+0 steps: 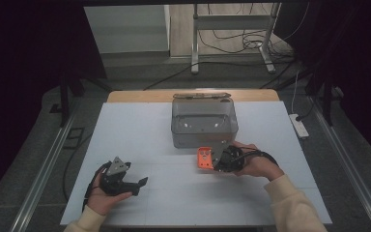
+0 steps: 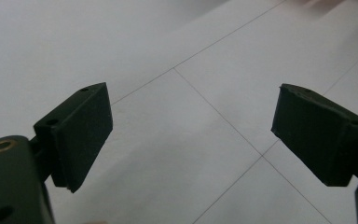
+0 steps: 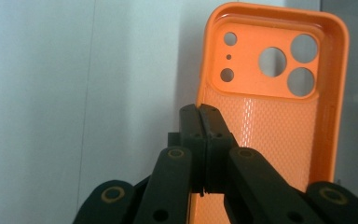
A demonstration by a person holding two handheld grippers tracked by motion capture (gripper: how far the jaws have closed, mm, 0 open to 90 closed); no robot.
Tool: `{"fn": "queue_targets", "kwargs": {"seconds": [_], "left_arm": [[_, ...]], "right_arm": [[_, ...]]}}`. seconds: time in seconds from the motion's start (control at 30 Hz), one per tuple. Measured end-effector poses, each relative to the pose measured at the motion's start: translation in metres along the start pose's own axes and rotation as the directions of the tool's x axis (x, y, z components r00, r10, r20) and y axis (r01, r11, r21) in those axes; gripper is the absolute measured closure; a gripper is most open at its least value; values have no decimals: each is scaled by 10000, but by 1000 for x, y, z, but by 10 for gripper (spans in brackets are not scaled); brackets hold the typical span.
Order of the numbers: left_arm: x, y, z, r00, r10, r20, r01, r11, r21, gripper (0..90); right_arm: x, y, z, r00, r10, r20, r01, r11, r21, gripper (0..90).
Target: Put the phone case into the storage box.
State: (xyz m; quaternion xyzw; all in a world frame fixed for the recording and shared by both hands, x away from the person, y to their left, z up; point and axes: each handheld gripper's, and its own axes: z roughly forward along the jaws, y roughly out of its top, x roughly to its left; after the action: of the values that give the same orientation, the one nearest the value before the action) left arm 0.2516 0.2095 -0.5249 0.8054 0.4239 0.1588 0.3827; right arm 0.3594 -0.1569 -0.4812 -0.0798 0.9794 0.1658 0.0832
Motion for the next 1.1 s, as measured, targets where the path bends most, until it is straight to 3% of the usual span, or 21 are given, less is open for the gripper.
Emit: {"fn": "queue_targets", "kwargs": {"seconds": [0.7,1.1], "left_arm": [[-1,1,-1,9998,-210,74,211,9997,-88,124],[-3,9,-3,9985,-468,272,476,9984,-301,129]], "right_arm": [[7,10,-23,9944,-58,1060,131,9976,-681,889],[15,16,-31,9875,-248,1556,353,9973,-649,889]]}}
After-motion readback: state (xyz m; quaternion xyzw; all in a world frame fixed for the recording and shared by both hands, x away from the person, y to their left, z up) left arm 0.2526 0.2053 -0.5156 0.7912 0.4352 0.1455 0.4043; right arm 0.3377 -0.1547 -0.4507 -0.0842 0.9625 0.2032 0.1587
